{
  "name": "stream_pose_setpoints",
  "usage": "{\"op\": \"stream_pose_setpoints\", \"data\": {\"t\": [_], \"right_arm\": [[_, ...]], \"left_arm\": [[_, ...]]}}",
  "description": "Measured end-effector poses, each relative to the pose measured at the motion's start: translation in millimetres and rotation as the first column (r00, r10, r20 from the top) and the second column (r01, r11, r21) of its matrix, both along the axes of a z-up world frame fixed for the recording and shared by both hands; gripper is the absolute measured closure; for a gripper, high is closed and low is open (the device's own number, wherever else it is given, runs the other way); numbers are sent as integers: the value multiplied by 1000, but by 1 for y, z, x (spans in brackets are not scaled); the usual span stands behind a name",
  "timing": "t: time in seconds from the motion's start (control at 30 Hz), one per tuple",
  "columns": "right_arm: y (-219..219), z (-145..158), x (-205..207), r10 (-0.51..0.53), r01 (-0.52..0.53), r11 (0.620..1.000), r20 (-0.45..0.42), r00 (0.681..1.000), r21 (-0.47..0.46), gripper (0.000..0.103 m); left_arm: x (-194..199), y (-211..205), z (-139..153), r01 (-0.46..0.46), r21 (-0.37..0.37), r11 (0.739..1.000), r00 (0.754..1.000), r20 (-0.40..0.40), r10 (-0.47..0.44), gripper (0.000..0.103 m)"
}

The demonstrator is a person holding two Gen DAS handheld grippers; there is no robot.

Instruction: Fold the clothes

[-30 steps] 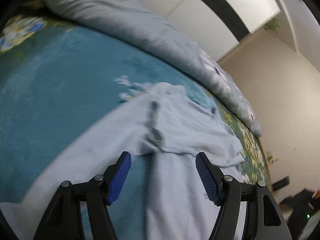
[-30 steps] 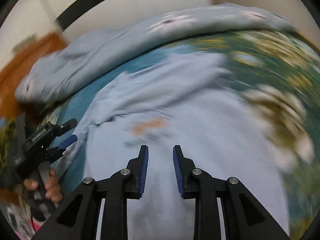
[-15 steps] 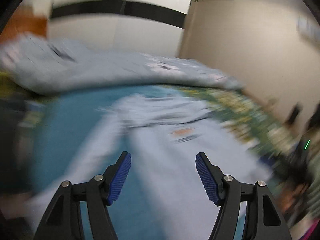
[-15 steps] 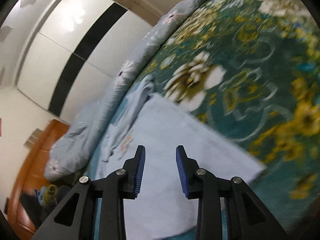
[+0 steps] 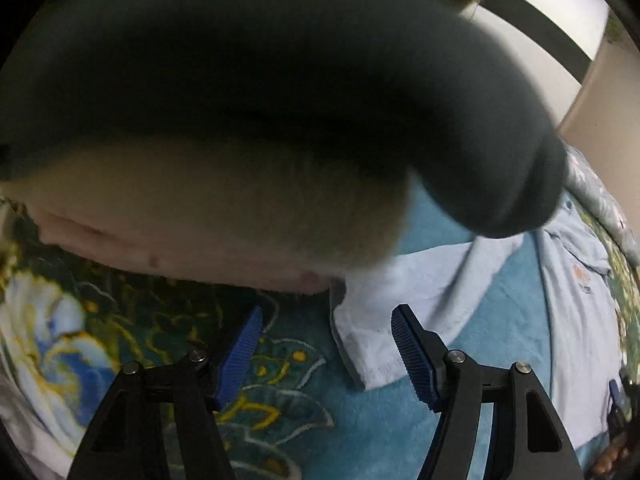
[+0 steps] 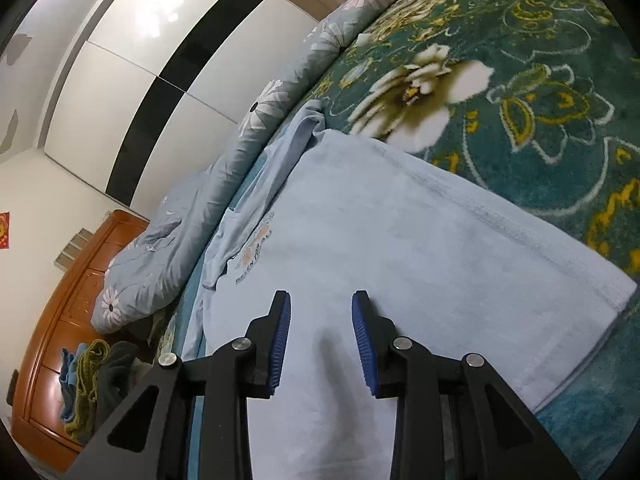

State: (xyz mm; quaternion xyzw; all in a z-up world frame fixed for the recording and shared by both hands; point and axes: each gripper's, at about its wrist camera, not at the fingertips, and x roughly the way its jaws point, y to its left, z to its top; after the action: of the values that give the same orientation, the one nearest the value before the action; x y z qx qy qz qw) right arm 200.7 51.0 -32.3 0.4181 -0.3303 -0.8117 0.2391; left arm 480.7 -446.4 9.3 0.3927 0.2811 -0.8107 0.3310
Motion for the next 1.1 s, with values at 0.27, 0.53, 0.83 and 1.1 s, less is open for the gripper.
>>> {"op": "stream_pose_setpoints", "data": {"t": [0.27,0.53,0.83,1.1], "right_arm": [[3,0,4,-1,1,1000,-6,1000,14,70],[4,-1,5,2,-2,1000,-10,1000,10,70],[2,9,-4,20,-20,1000,4,1000,1,70],[14,48,-42,56,-53,998,-106,993,35,70]], "left_arm": [[-17,-4,-17,17,9,1000,1000,-12,-16,64],[-29,30,32,163,-51,985,979,-115,-168,97],[-99,68,190,293,-298,909,839,-376,-394,97],[-140,-8,260,59,-467,882,940,-271,-207,97]]}}
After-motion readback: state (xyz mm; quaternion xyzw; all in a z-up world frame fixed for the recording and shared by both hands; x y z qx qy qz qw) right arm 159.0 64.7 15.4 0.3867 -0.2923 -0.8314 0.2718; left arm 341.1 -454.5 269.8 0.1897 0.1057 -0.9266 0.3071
